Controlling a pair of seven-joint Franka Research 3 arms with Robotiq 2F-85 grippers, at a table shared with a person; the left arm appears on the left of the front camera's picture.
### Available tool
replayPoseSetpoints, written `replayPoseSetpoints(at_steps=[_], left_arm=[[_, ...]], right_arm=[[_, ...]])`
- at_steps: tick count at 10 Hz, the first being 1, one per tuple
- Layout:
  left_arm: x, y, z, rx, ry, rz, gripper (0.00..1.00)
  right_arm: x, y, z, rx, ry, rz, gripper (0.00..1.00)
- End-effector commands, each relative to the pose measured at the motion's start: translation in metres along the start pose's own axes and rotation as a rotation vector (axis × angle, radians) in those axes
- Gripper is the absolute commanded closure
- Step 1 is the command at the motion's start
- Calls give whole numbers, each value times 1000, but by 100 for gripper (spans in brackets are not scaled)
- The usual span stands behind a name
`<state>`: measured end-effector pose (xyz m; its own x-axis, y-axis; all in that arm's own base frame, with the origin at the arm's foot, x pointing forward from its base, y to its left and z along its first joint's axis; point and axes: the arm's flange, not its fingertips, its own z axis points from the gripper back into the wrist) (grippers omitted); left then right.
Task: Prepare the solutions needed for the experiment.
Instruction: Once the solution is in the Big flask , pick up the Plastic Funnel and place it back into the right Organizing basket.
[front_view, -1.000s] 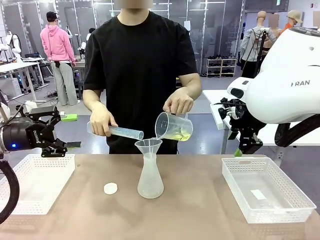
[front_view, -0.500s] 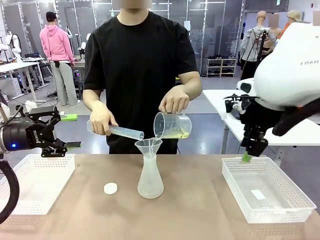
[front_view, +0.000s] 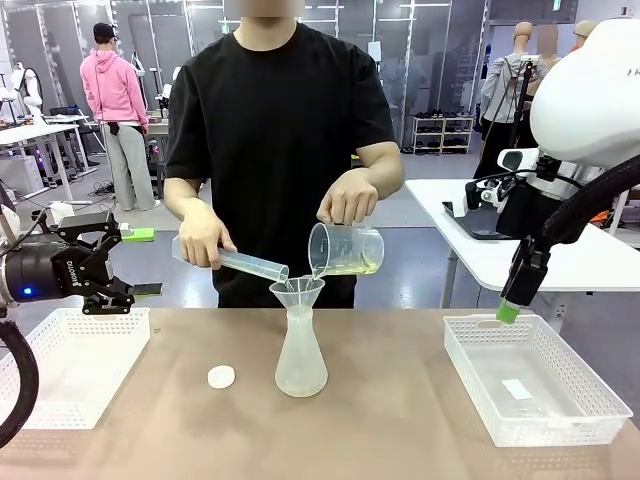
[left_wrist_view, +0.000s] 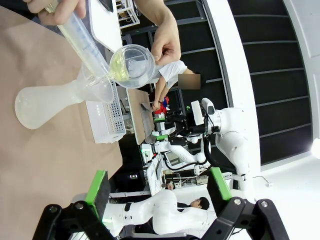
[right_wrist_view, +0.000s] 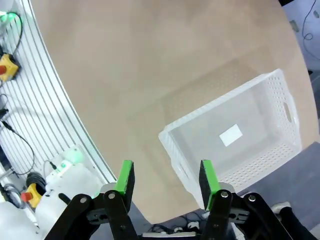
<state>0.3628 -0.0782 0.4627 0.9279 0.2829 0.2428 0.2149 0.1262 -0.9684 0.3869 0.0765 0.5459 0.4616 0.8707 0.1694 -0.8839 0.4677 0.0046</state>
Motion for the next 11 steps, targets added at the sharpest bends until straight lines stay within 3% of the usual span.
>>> replayPoseSetpoints(at_steps=[1, 2, 3, 5, 8, 9, 10, 11], left_arm=[[-1, -1, -2, -20, -5, 9, 0], [-1, -1, -2, -20, -5, 9, 0], [-1, -1, -2, -20, -5, 9, 0], [-1, -1, -2, -20, -5, 9, 0], [-1, -1, -2, -20, -5, 9, 0], [-1, -1, -2, -20, -5, 9, 0], [-1, -1, -2, -20, -5, 9, 0], [-1, -1, -2, -20, -5, 9, 0]], right_arm=[[0, 1, 2, 15, -9, -24, 34], [20, -1, -14, 81, 2, -309, 34], [26, -6, -28, 167, -117, -640, 34], [23, -13, -36, 290, -274, -932, 34], [-15, -14, -29, 302, -535, -1160, 34], [-30, -14, -31, 424, -665, -1176, 34], [-44, -12, -35, 441, -728, -1233, 34], [-55, -10, -41, 560, -824, -1218, 34]])
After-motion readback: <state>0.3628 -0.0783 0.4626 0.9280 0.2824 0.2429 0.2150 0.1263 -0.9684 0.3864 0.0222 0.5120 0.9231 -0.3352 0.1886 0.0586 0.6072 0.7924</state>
